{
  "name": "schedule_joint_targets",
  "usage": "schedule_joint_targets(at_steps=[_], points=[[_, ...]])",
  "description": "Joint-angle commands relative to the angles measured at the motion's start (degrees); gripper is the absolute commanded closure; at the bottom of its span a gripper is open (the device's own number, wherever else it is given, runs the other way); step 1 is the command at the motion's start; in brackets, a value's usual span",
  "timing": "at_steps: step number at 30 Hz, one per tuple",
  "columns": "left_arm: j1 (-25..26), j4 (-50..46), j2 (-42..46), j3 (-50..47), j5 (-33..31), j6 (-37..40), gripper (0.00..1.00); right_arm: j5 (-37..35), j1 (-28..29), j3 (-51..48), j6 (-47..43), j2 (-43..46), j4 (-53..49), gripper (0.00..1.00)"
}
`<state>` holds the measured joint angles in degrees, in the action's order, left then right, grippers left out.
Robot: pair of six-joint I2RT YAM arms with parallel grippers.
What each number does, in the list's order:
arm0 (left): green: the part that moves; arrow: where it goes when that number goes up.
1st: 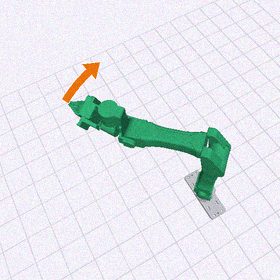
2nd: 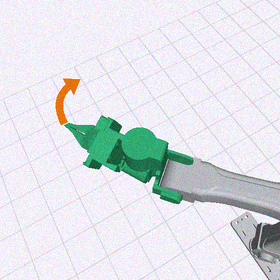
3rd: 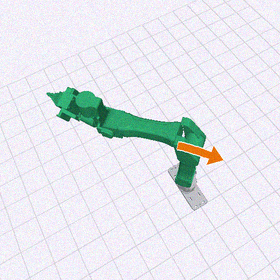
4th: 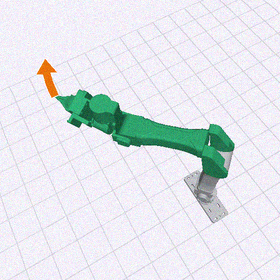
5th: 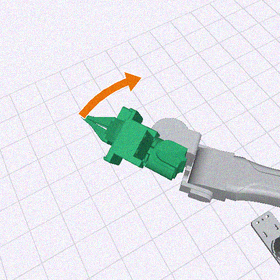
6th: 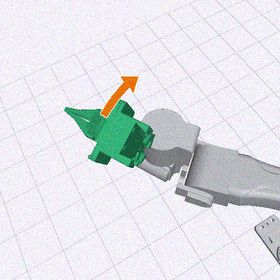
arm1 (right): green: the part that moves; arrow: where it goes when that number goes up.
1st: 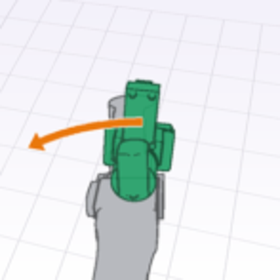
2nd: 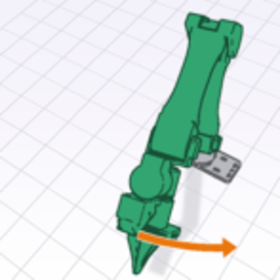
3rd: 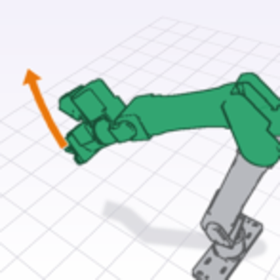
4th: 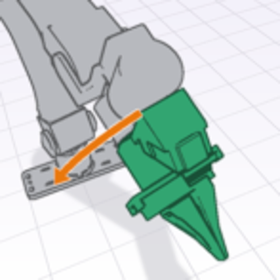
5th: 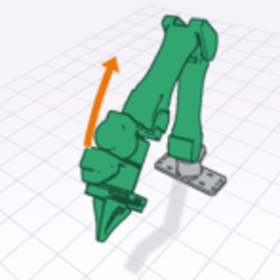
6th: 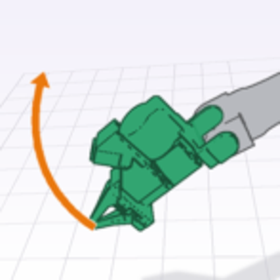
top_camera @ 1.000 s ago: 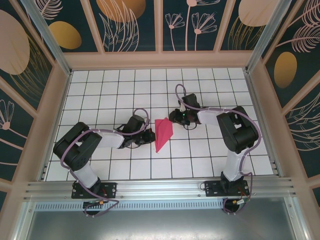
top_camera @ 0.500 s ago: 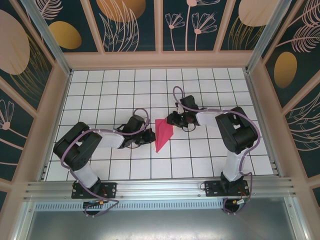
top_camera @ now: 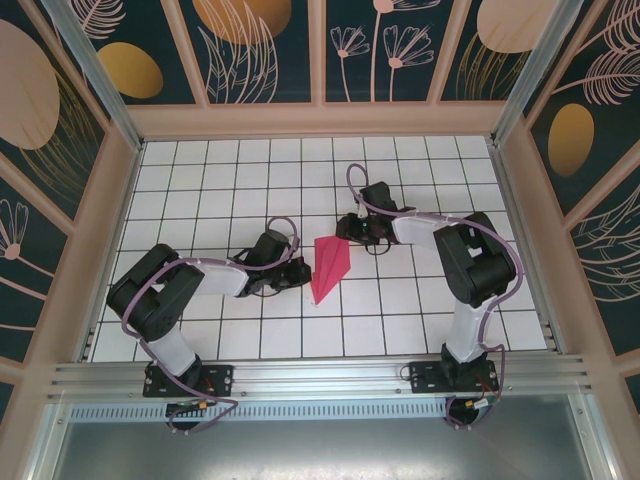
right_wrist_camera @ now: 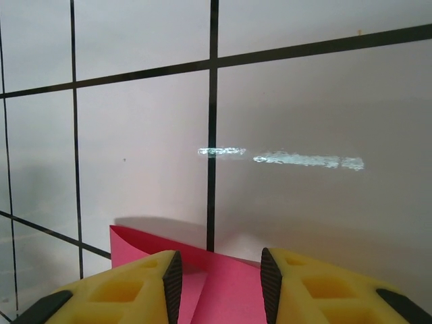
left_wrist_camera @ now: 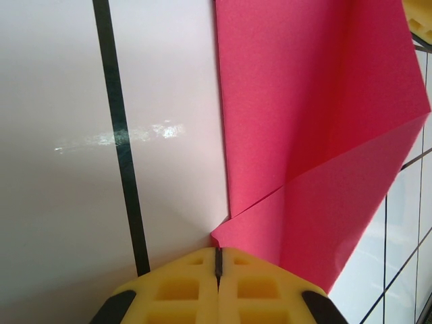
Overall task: Fold a paper plane with a square sheet of paper (pick it up from the middle)
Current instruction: Turn over the paper at the center of the table.
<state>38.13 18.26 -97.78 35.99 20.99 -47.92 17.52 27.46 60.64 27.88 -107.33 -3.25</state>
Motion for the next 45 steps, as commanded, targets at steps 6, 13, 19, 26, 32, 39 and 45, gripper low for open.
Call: schedule_joint_targets(at_steps=[6, 13, 19, 26, 32, 39, 45], points=[[1.1, -3.9, -4.1, -0.7, 1.5, 0.2, 0.93, 3.3, -0.3, -0.4, -0.6, -1.8, -2.0, 0.6], [1.0, -4.0, -4.7, -0.2, 1.7, 0.3, 0.93, 7.7, 0.2, -4.6, 1.9, 1.1, 1.8, 0.61], [1.1, -3.8, -5.0, -0.4, 1.7, 0.3, 0.93, 10.9, 0.2, -6.7, 3.1, 2.7, 4.5, 0.62], [1.0, -3.7, -5.1, -0.2, 1.8, 0.3, 0.92, 13.2, 0.1, -10.1, 5.2, 5.1, 8.2, 0.61], [1.0, -3.5, -5.1, -0.4, 1.9, 0.2, 0.92, 15.6, 0.0, -12.4, 6.7, 5.0, 11.9, 0.59], [1.1, -3.1, -5.3, -0.1, 2.5, 0.1, 0.92, 19.4, 0.1, -12.8, 8.9, 2.2, 17.6, 0.59], [1.1, -3.1, -5.5, -0.2, 2.6, 0.2, 0.92, 21.2, 0.2, -13.0, 9.2, 0.7, 19.4, 0.6]])
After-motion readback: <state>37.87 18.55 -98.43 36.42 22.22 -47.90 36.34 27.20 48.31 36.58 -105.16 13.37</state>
